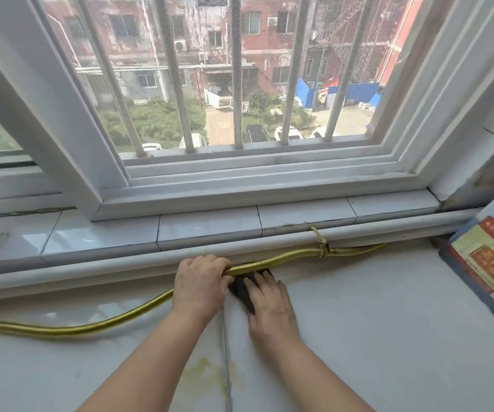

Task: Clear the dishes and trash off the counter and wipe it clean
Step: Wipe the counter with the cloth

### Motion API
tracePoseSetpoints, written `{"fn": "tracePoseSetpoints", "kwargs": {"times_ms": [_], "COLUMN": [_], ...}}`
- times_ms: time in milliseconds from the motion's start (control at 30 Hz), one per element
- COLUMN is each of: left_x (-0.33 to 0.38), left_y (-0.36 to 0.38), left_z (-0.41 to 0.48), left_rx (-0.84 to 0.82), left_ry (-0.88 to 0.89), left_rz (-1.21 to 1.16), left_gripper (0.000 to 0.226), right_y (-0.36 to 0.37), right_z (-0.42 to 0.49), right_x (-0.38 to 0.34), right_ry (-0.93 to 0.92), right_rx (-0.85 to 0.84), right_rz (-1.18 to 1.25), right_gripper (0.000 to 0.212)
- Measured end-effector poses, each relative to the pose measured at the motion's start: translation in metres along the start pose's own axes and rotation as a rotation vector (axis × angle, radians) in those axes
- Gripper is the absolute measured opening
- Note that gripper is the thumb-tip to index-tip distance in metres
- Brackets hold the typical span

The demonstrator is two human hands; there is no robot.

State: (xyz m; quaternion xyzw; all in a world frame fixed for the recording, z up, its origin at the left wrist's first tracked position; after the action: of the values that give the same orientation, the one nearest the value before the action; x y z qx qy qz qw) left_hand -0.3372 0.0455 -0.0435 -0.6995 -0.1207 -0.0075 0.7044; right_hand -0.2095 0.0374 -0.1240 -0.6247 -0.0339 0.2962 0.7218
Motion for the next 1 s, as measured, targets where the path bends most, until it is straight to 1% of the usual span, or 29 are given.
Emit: {"fn": "tracePoseSetpoints", "kwargs": {"times_ms": [67,167,267,333,367,433,500,600,667,767,833,900,1000], "left_x": [0.0,0.001,0.003,0.001,0.0,-0.001,-0.002,-0.005,-0.012,-0.043,-0.073,-0.1,-0.129], "left_y": [0.0,0.0,-0.002,0.0,0.004,0.014,0.022,0.027,0.027,0.027,0.024,0.018,0.011], "left_z": [0.001,0.001,0.0,-0.002,-0.003,-0.01,-0.018,-0.022,-0.024,-0.034,-0.044,-0.055,-0.07], "left_rx": [-0.009,-0.013,-0.019,-0.059,-0.092,-0.16,-0.184,-0.175,-0.18,-0.2,-0.203,-0.193,-0.173], "left_ry": [0.0,-0.002,0.01,0.02,0.029,0.054,0.068,0.071,0.052,-0.02,-0.08,-0.134,-0.17], "left_rz": [0.015,0.023,0.033,0.046,0.06,0.116,0.16,0.17,0.174,0.222,0.271,0.294,0.295], "left_gripper": [0.031,0.032,0.033,0.033,0.032,0.031,0.031,0.029,0.032,0.035,0.03,0.024,0.023], "right_y": [0.004,0.005,0.019,0.024,0.022,0.012,-0.003,-0.015,-0.019,-0.023,-0.022,-0.017,-0.003], "right_z": [-0.007,-0.012,-0.026,-0.033,-0.034,-0.033,-0.035,-0.05,-0.062,-0.077,-0.083,-0.088,-0.093], "right_x": [-0.001,-0.015,-0.053,-0.065,-0.064,-0.053,-0.039,-0.009,0.016,0.035,0.03,0.015,-0.03], "right_ry": [-0.048,-0.049,-0.196,-0.238,-0.238,-0.214,-0.184,-0.119,-0.032,0.158,0.228,0.257,0.171], "right_rx": [-0.009,-0.05,-0.12,-0.152,-0.131,-0.092,-0.04,-0.007,-0.009,-0.025,-0.008,0.0,-0.002], "right_rz": [0.015,0.075,0.147,0.181,0.183,0.192,0.194,0.148,0.129,0.129,0.123,0.128,0.093], "right_gripper": [0.062,0.056,0.059,0.06,0.06,0.057,0.051,0.057,0.063,0.064,0.064,0.065,0.064]}}
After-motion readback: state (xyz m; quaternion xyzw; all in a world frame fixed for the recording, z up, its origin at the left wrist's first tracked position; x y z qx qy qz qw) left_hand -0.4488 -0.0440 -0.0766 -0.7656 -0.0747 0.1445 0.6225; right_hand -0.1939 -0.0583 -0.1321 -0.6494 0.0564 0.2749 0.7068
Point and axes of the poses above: each hand's wrist, its own z-axis towards the middle knuckle, its own y-axis out of the palm, x = y × z, the point moved 6 cm from there along z, towards the middle knuckle, and after that the axes turned 6 degrees about -y, right-handed, at the moved point
